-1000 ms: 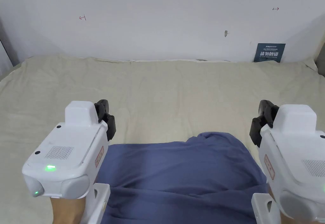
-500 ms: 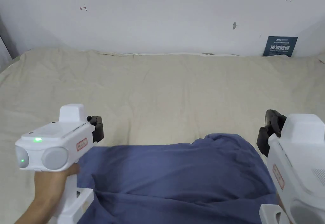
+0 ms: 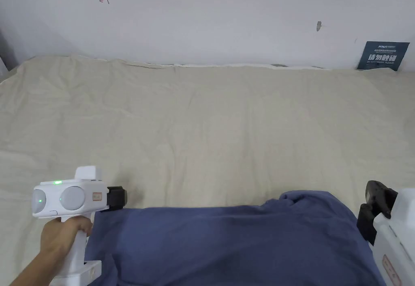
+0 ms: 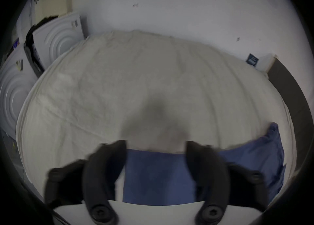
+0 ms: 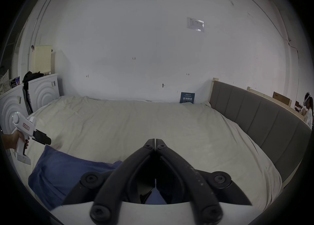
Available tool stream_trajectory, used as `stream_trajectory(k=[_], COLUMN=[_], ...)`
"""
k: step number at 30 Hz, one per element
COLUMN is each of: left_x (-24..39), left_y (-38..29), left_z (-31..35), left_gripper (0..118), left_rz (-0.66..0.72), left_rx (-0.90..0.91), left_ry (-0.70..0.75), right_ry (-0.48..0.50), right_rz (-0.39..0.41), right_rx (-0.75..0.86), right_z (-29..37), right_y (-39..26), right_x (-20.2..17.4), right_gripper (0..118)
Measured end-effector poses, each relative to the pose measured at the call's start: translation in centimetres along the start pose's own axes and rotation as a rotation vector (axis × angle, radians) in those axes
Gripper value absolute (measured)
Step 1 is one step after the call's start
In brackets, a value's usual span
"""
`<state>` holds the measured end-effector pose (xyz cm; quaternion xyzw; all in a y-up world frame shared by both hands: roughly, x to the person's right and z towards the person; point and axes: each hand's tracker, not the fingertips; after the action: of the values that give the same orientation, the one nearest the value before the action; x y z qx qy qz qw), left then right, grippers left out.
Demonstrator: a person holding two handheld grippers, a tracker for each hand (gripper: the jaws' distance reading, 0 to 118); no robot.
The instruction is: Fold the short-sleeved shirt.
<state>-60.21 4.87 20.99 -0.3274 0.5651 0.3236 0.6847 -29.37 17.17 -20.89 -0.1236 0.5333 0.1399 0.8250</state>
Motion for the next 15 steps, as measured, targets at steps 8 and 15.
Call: stream_trajectory(k=[8,15], left_x=[-2.3,0.0], left_y=[-1.1,-1.6], left_z=[-4.2,-3.3], left_gripper=[67,2], left_rz=[0.033,-0.146], left_rx=[-0.103,-0.043], left_ry=[0.003,0.027], right_ry=[0.002,0.029], right_rz=[-0.007,-0.065], right_rx=[-0.087,-0.207], right_z=[-3.6,-7.8], right_y=[-1.8,-3.0], right_x=[0.2,1.8], right_gripper=[1,2])
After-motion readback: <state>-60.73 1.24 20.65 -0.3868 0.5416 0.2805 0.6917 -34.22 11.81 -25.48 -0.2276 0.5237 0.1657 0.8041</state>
